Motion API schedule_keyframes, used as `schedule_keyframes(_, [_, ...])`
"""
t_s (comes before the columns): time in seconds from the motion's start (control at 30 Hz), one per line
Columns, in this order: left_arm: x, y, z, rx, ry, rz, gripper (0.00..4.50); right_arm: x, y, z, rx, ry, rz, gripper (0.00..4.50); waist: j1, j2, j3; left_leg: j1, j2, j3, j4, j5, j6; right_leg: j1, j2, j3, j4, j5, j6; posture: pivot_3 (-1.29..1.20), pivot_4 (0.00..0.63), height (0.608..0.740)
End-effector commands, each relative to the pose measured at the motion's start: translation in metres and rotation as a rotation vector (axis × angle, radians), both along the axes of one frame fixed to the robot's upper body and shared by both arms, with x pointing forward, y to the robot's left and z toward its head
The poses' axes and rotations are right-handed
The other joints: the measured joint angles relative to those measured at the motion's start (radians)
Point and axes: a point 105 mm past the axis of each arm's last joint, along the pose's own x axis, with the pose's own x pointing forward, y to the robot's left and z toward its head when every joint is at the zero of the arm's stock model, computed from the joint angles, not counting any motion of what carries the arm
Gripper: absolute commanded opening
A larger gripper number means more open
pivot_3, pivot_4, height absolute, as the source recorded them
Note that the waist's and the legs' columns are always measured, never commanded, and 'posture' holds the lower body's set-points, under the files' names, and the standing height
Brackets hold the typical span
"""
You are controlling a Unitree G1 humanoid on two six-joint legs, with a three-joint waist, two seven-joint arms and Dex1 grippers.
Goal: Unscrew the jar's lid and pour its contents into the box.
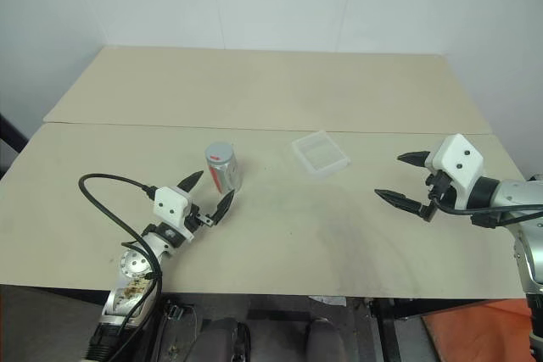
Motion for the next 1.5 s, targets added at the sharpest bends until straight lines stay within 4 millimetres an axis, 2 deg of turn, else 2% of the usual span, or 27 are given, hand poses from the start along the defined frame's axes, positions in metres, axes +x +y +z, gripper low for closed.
schedule_keyframes(0.03, [0.008,-0.005,0.015,-0.005,-0.076,0.024,4.46,0.0,0.002,0.009,-0.012,-0.055,0.002,4.5,0.001,0.0,0.0,0.0,0.0,0.0,0.0,0.0,0.0,0.0,0.0,0.0,0.0,0.0,0.0,0.0,0.15,0.74])
schedule_keyframes(0.3, [0.022,-0.019,0.017,-0.061,-0.088,0.056,4.46,0.002,0.001,0.007,-0.017,-0.061,-0.023,4.5,0.0,0.0,0.0,0.0,0.0,0.0,0.0,0.0,0.0,0.0,0.0,0.0,0.0,0.0,0.0,0.0,0.15,0.74])
schedule_keyframes(0.63, [0.035,-0.02,0.023,-0.129,-0.098,0.1,4.46,-0.001,0.003,0.005,-0.016,-0.066,-0.031,4.5,0.001,0.0,0.0,-0.001,0.0,0.0,0.0,0.0,0.0,0.0,0.0,0.0,-0.001,0.0,0.0,0.0,0.15,0.74])
schedule_keyframes(0.9, [0.039,-0.024,0.018,-0.153,-0.051,0.076,4.46,-0.002,-0.002,0.002,-0.035,-0.064,-0.045,4.5,0.0,0.0,0.0,0.0,-0.001,0.0,0.0,0.0,0.0,0.0,0.0,0.0,0.0,0.0,0.0,0.0,0.15,0.74])
schedule_keyframes(1.0, [0.042,-0.023,0.016,-0.171,-0.025,0.102,3.81,-0.001,-0.003,0.002,-0.038,-0.067,-0.052,4.5,0.0,0.0,0.0,-0.001,-0.001,0.0,0.0,0.0,0.0,0.0,0.0,0.0,-0.001,0.0,0.0,0.0,0.15,0.74])
schedule_keyframes(1.17, [0.044,-0.023,0.012,-0.182,0.003,0.102,2.15,0.001,-0.001,0.001,-0.033,-0.076,-0.054,4.5,0.0,0.0,0.0,-0.001,-0.001,0.0,0.0,0.0,0.0,0.0,0.0,0.0,0.0,0.0,0.0,0.0,0.15,0.74])
schedule_keyframes(1.2, [0.044,-0.022,0.011,-0.181,0.007,0.103,1.99,0.002,0.0,0.001,-0.027,-0.081,-0.056,4.5,0.0,0.0,0.0,0.0,-0.001,0.0,0.0,0.0,0.0,0.0,0.0,0.0,0.0,0.0,0.0,0.0,0.15,0.74])
schedule_keyframes(1.4, [0.045,-0.022,0.015,-0.177,-0.002,0.101,2.0,0.004,0.004,0.005,-0.012,-0.096,-0.044,4.5,0.0,0.0,0.0,0.0,-0.001,0.0,0.0,0.0,0.0,0.0,0.0,0.0,0.0,0.0,0.0,0.0,0.15,0.74])
schedule_keyframes(1.5, [0.036,-0.033,0.029,-0.181,-0.028,-0.009,2.0,0.01,0.026,0.022,0.114,-0.158,-0.011,4.5,-0.006,0.0,0.0,0.0,-0.001,-0.001,0.0,0.0,0.0,0.0,0.0,-0.001,0.0,0.0,0.0,0.0,0.15,0.74])
